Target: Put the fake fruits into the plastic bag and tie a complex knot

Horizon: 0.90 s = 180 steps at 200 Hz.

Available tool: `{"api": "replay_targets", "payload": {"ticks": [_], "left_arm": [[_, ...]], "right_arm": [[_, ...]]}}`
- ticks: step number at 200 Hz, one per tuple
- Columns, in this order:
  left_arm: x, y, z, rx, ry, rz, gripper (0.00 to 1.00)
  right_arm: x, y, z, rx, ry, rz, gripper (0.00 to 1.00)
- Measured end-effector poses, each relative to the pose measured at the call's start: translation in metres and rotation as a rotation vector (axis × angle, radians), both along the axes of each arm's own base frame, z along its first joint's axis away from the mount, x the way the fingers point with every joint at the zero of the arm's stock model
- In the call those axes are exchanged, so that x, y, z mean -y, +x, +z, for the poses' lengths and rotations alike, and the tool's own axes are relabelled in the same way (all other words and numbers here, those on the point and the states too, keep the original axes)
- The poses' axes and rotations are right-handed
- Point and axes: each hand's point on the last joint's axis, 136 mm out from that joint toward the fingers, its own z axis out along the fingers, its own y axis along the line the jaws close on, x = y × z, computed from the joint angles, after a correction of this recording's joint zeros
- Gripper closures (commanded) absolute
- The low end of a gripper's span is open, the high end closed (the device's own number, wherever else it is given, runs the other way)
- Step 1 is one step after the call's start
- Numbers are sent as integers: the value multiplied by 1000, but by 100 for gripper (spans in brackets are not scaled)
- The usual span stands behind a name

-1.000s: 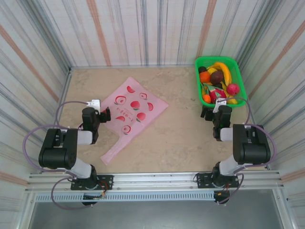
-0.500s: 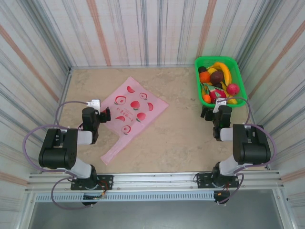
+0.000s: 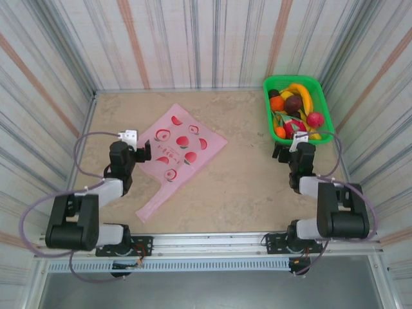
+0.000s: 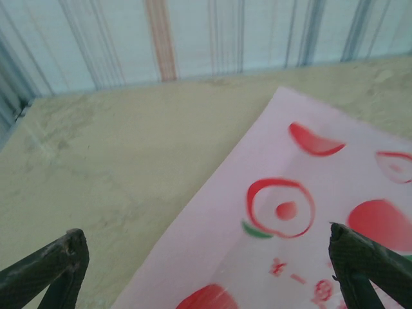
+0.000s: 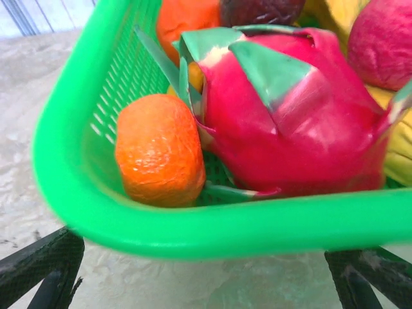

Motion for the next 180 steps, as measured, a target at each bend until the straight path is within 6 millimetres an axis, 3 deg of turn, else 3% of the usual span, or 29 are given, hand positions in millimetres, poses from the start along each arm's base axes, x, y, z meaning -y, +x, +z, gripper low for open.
{"api": "replay_targets", "payload": {"ticks": [38,55,75,94,120,153,180], "left_arm": [[6,13,64,-15,-53,8,1],[10,14,77,-57,-106,-5,1],[14,15,74,-145,-184,-36,1],[14,20,55,-264,-278,-50,1],[14,27,17,-433,-419,-60,7],[40,36,-20,-600,-567,-153,15],[55,47,-39,-685,-648,-203,18]], "right_arm": [[4,-12,75,81,70,-38,1],[-1,-23,102,95,137,-35,1],[-14,-37,114,67,254,-7,1],[-40,-49,109,7,372,58,1],[-89,-64,89,-126,476,170,1],[-153,-83,69,-272,529,309,1],[-200,-92,37,-422,526,376,1]]}}
